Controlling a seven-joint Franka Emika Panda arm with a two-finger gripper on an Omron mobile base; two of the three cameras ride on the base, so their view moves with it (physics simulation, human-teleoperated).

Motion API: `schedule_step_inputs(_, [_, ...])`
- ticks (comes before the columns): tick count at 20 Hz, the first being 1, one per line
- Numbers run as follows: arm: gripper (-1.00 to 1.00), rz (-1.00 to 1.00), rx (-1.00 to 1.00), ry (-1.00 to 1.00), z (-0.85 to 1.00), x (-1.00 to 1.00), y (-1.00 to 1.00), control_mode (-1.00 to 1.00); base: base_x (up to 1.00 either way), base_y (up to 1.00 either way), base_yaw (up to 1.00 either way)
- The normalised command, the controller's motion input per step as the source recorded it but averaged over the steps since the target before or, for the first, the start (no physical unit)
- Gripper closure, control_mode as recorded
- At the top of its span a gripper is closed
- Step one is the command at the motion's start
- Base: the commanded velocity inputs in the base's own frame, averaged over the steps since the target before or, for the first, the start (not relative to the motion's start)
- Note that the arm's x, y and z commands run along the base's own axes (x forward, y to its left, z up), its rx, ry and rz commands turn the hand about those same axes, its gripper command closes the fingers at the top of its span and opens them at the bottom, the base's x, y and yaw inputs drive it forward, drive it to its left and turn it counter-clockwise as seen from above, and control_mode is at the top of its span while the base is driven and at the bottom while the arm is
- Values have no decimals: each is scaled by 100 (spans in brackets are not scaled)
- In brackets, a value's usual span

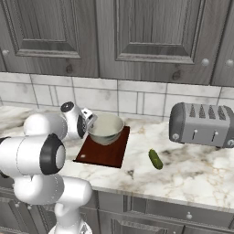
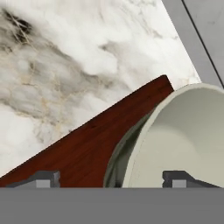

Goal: Place the two vegetables and bowl onto the tray for setting up a vegetable dip station.

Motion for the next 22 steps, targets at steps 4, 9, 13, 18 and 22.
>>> schedule_step_inputs(4, [-100,0,0,-5,27,-23,6,-100,0,0,0])
schedule_step_inputs(9, [-100,0,0,-1,32,-16,12,-100,0,0,0])
schedule_step_inputs(13, [-100,0,0,0,32,-23,20,-100,0,0,0])
schedule_step_inputs(18, [-100,0,1,0,30,-25,20,-100,0,0,0])
schedule_step_inputs(22, [-100,-1,7,0,24,-27,27,-100,0,0,0])
